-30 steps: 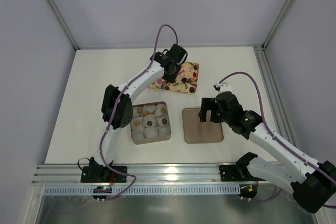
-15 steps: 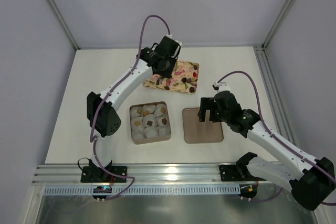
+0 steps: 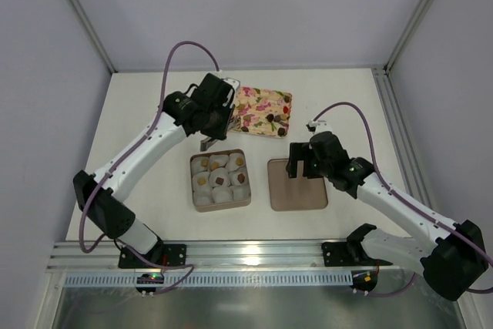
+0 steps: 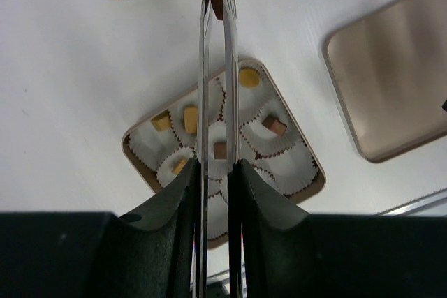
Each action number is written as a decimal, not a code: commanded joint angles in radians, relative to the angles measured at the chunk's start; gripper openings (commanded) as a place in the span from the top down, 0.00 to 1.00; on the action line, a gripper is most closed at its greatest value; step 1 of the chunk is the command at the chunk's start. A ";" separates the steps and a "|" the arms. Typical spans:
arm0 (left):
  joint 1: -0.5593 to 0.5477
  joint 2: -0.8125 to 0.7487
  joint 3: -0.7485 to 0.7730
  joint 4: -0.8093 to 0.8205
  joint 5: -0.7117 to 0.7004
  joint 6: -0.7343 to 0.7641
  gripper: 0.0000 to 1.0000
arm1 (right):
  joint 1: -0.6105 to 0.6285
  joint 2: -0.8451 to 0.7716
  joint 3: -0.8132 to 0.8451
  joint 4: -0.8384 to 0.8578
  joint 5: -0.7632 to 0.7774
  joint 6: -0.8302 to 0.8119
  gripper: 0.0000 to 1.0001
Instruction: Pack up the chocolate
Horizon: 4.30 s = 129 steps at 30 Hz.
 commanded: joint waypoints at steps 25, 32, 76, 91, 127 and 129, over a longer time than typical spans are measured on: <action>-0.012 -0.607 -0.431 -0.366 0.108 -0.226 0.82 | -0.001 0.082 0.018 0.087 -0.050 -0.007 0.00; -0.042 -0.612 -0.471 -0.395 0.095 -0.284 0.82 | -0.002 0.077 -0.002 0.105 -0.054 0.002 0.00; -0.116 -0.595 -0.562 -0.415 0.049 -0.339 0.80 | -0.002 0.074 -0.029 0.122 -0.055 0.004 0.00; -0.121 -0.587 -0.570 -0.415 0.042 -0.341 0.73 | -0.002 0.065 -0.031 0.116 -0.055 0.004 0.00; -0.127 -0.570 -0.412 -0.449 0.054 -0.339 0.65 | -0.002 0.066 -0.022 0.110 -0.047 -0.001 0.00; -0.127 -0.566 -0.374 -0.449 0.063 -0.338 0.65 | -0.002 0.063 -0.020 0.107 -0.046 -0.001 0.00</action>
